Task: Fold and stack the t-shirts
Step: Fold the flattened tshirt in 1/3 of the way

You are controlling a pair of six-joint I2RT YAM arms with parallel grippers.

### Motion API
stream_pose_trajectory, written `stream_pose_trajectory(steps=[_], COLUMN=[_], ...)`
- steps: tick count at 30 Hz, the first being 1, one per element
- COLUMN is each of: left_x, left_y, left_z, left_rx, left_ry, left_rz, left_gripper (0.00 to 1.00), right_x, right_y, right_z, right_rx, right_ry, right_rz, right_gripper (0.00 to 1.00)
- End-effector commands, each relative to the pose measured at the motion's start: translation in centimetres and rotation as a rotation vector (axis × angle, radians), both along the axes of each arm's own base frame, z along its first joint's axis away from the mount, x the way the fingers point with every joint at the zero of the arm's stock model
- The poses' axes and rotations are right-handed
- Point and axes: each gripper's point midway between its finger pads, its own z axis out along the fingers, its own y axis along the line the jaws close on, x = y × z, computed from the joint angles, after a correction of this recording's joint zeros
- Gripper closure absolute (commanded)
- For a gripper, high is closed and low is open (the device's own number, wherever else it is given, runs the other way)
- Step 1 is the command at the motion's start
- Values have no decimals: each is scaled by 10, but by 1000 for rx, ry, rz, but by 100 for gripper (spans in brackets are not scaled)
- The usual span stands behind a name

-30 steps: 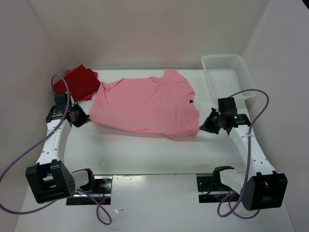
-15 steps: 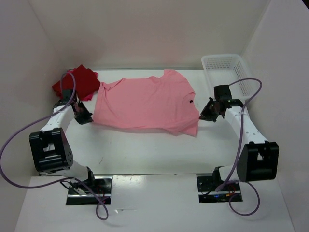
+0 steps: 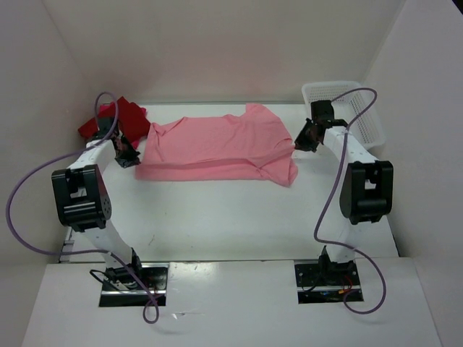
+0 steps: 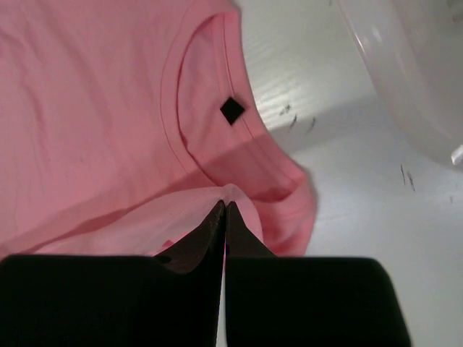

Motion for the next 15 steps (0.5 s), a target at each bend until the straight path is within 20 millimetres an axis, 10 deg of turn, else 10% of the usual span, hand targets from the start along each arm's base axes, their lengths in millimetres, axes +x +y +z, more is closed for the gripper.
stream_pose_trajectory(steps=[1,10,15], left_x=[20,34,33], left_y=[6,4,8], left_z=[-2,-17,-7], left_rx=[22,31,54], left_ry=[-16,-3,-26], left_rz=[24,24,36], left_gripper=[93,78,46], right_x=[41,88,104], right_y=[-9,4,10], right_z=[17,0,-3], right_rx=[-45,-100,-127], right_ry=[-105,-115,-115], right_rz=[-14,8,7], right_gripper=[99,99,90])
